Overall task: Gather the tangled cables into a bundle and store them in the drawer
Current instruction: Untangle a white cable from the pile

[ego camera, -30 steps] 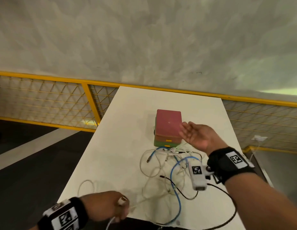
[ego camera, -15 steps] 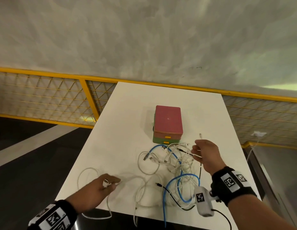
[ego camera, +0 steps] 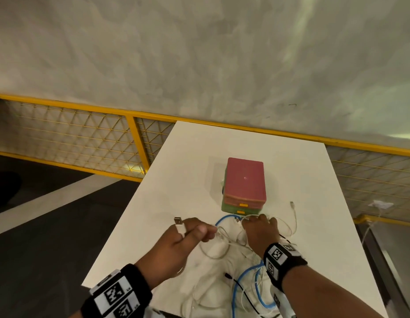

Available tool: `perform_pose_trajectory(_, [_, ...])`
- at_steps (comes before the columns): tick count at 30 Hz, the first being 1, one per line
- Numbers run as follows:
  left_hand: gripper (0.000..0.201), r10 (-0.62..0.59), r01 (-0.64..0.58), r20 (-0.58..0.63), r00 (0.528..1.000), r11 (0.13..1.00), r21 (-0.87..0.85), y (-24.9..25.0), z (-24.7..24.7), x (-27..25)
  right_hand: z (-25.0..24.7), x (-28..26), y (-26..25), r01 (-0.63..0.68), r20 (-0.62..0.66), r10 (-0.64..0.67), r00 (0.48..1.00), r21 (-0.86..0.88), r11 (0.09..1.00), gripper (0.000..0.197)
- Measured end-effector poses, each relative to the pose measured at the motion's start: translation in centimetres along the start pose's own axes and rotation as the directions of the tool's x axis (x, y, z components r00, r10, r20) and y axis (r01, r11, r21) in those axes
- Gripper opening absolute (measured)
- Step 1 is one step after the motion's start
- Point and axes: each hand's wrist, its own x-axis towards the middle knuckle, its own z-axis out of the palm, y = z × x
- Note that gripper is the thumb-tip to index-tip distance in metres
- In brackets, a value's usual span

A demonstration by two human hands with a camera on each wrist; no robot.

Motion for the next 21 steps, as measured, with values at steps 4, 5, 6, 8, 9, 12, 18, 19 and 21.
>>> perform_pose_trajectory(4, [0.052, -0.106, 0.110, 0.038, 0.994, 0.987, -0.121, 1.2, 0.5, 2.0, -0.1, 0.0, 0.6, -0.017, 0.048, 0.018, 0.999, -0.016, 1.000, 0.031])
perform_pose_trajectory(5, [0.055, -0.130, 0.136, 0.048, 0.990, 0.979, -0.151, 1.4, 0.6, 2.6, -0.5, 0.2, 1.0, -0.029, 0.022, 0.029, 0.999, -0.002, 1.000, 0.032])
perform_pose_trajectory(6, [0.057, -0.154, 0.162, 0.058, 0.986, 0.972, -0.170, 1.5, 0.8, 3.2, -0.9, 0.3, 1.6, -0.058, -0.019, 0.058, 0.998, 0.030, 0.998, 0.032])
perform_pose_trajectory(8, [0.059, -0.196, 0.207, 0.073, 0.978, 0.959, -0.194, 1.7, 1.2, 4.2, -2.6, 0.5, 2.8, -0.103, -0.101, 0.120, 0.988, 0.154, 0.983, 0.030])
perform_pose_trajectory(9, [0.058, -0.216, 0.227, 0.078, 0.973, 0.953, -0.200, 1.7, 1.4, 4.7, -3.9, 0.5, 3.5, -0.114, -0.146, 0.149, 0.978, 0.222, 0.968, 0.028])
perform_pose_trajectory(12, [0.050, -0.257, 0.271, 0.094, 0.962, 0.945, -0.182, 1.9, 1.9, 6.0, -8.2, 0.0, 5.8, -0.107, -0.207, 0.203, 0.957, 0.401, 0.910, 0.022])
perform_pose_trajectory(18, [0.044, -0.285, 0.311, 0.154, 0.946, 0.931, -0.192, 4.4, 4.2, 8.2, -16.9, -2.3, 6.2, 0.059, -0.296, 0.397, 0.869, 0.858, 0.511, 0.016])
perform_pose_trajectory(19, [0.042, -0.282, 0.312, 0.161, 0.946, 0.928, -0.202, 5.0, 4.7, 8.4, -17.9, -3.1, 4.9, 0.109, -0.314, 0.398, 0.862, 0.881, 0.460, 0.017])
perform_pose_trajectory(21, [0.042, -0.262, 0.297, 0.173, 0.949, 0.927, -0.227, 6.3, 5.6, 8.7, -19.1, -4.9, 2.2, 0.190, -0.339, 0.369, 0.866, 0.903, 0.385, 0.019])
